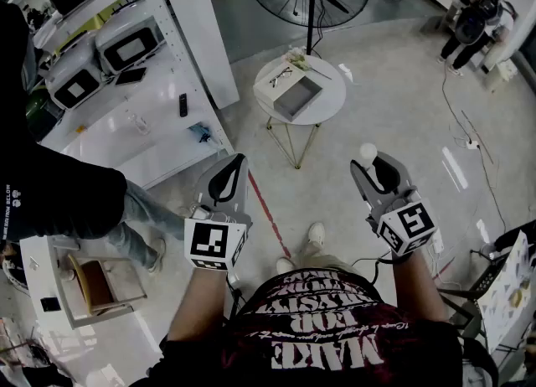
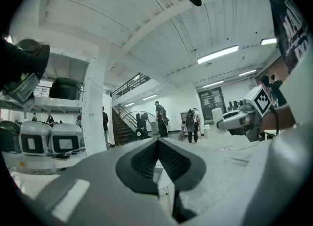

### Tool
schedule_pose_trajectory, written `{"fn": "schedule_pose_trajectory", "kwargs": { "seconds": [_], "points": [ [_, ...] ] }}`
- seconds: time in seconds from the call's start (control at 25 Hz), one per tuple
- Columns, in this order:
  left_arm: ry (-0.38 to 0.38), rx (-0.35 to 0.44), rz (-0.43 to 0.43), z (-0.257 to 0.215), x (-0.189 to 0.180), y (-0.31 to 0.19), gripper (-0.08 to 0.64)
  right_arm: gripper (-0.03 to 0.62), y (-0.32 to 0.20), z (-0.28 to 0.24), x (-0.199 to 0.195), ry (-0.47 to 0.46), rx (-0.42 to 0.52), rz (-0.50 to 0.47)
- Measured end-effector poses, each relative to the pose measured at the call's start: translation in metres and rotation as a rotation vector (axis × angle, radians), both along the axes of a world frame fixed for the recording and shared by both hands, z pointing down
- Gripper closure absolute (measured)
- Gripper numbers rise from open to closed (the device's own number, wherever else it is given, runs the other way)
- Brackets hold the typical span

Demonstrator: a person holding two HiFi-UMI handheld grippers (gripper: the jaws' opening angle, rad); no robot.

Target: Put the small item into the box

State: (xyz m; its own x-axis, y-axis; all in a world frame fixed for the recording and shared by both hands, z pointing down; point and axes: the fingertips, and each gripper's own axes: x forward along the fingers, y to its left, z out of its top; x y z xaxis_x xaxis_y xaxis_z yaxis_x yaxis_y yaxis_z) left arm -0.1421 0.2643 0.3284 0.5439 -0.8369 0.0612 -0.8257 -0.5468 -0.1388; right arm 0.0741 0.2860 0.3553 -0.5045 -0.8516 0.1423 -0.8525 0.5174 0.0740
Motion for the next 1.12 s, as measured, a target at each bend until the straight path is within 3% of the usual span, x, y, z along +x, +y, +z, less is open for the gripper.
{"fn": "schedule_pose_trajectory", "kwargs": {
  "seconds": [0.24,0.52,1.12],
  "points": [
    [-0.036,0.076,-0.020,-0.010,-0.002,0.011,0.558,0.426,0.009,0.000,0.003,-0.020,-0.017,-0.005],
    [-0.017,0.031,-0.054,0.011,-0.009,0.005,0.558,0.426,0.005,0.012,0.014,-0.049,-0.059,-0.002],
    [-0.006,0.043,0.001,0.013,0.022,-0.080,0.558,0.428,-0.097,0.029,0.023,-0.086,-0.114,-0.026]
  ]
}}
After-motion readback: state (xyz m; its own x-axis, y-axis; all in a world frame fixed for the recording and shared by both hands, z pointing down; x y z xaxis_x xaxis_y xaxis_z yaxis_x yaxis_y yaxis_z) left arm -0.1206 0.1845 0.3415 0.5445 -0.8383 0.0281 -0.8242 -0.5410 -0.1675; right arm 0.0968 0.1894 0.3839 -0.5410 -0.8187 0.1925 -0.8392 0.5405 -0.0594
